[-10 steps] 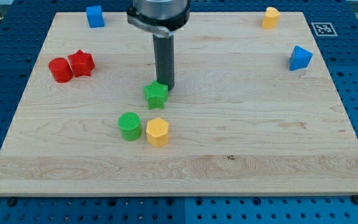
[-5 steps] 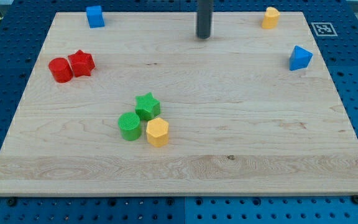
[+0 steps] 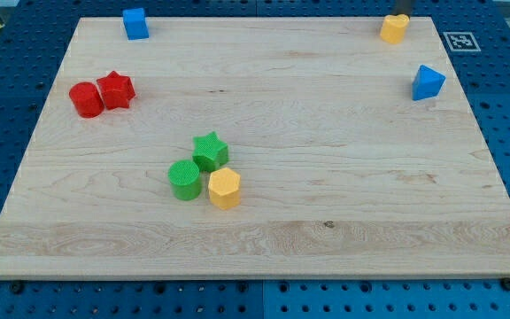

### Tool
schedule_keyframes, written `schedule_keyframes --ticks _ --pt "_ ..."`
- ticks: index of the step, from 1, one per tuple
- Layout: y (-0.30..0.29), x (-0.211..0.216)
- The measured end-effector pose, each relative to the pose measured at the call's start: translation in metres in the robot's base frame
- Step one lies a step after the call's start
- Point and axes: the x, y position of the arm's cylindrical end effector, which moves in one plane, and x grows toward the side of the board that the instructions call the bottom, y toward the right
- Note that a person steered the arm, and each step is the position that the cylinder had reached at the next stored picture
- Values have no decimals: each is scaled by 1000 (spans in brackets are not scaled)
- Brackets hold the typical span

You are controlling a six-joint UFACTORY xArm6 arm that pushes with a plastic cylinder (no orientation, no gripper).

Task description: Push the yellow heart towards blue triangle

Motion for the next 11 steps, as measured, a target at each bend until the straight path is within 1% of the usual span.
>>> schedule_keyframes --ticks 1,2,4,5,6,7,9,10,11 --pt "-17 10" --pt "-21 21" --pt "16 28" --pt "14 36" --pt "11 58" --pt "4 60" --pt "4 32" --pt "1 33" --pt "-18 36"
